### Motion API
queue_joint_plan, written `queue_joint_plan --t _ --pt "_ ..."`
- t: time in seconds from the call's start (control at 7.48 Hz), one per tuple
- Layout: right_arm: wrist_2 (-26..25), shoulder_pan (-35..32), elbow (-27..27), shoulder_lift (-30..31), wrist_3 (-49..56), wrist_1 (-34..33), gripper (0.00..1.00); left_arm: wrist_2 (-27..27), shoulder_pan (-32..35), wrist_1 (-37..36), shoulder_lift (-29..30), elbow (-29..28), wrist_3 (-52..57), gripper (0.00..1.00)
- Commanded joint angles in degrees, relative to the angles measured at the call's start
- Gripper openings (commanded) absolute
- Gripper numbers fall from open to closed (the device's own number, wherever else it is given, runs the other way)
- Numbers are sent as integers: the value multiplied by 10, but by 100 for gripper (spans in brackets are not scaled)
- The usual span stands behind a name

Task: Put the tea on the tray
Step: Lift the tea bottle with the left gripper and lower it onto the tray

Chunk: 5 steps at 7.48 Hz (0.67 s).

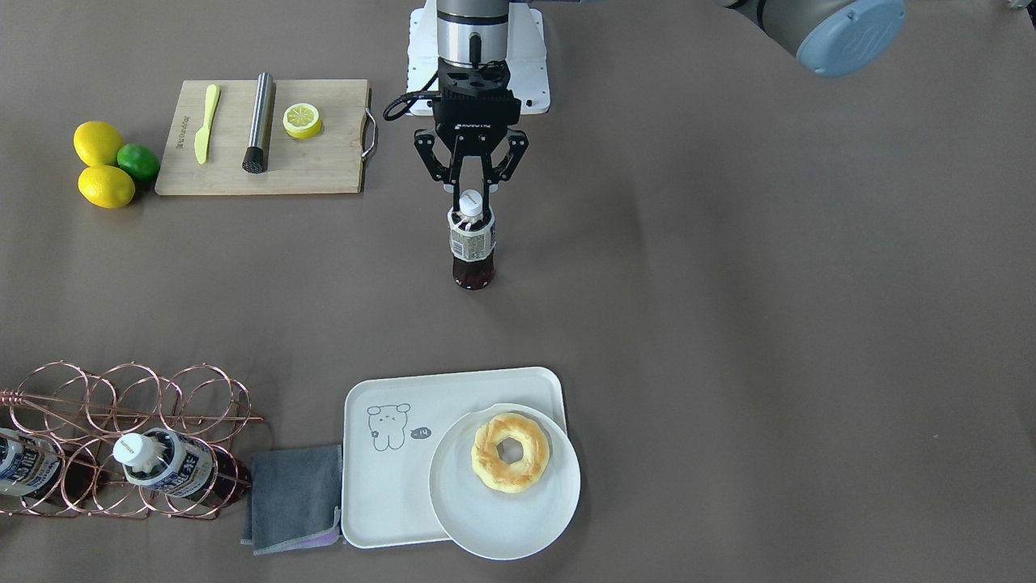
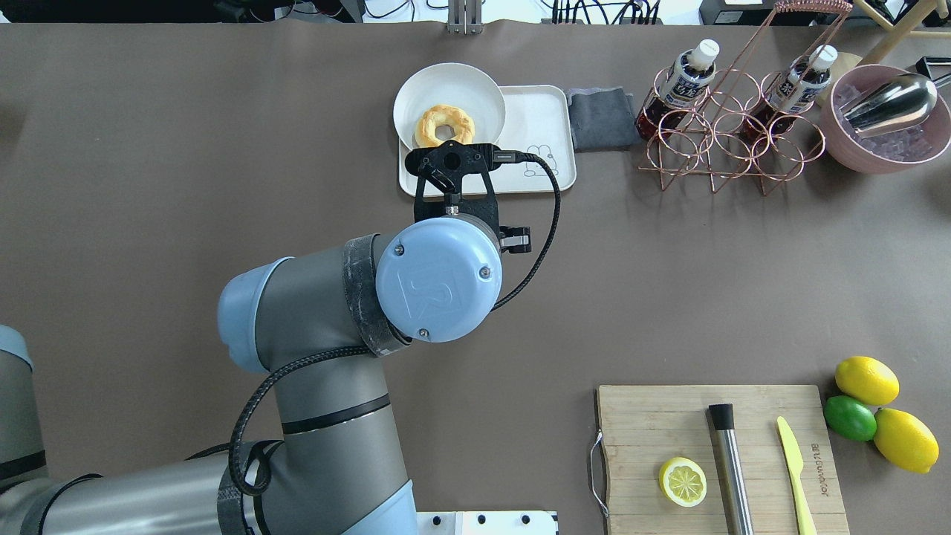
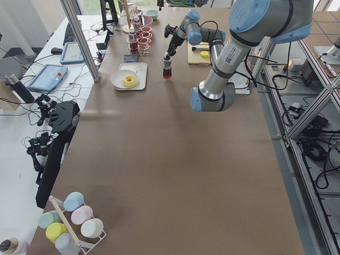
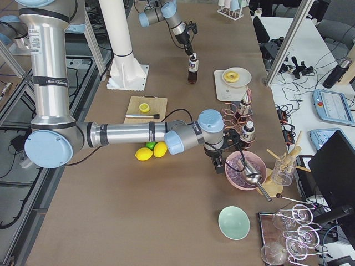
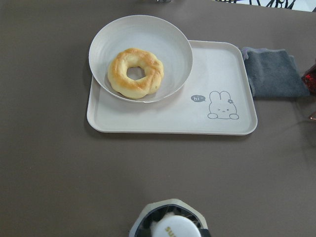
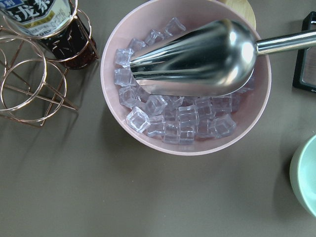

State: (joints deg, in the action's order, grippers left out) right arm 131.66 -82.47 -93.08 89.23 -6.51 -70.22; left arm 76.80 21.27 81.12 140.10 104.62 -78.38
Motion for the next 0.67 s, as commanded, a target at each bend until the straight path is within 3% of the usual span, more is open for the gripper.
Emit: queue_joint_plan --t 0.0,0.13,0.27,0.53 --pt "1 -2 -1 -1 0 0 100 4 30 -78 66 4 4 0" --pt "3 -2 -1 0 1 0 100 5 46 -79 97 -38 5 0" --pt "4 -4 -1 1 2 0 100 5 66 -75 153 -118 4 0" --pt "12 -11 4 8 -3 -7 100 25 104 4 230 -262 4 0"
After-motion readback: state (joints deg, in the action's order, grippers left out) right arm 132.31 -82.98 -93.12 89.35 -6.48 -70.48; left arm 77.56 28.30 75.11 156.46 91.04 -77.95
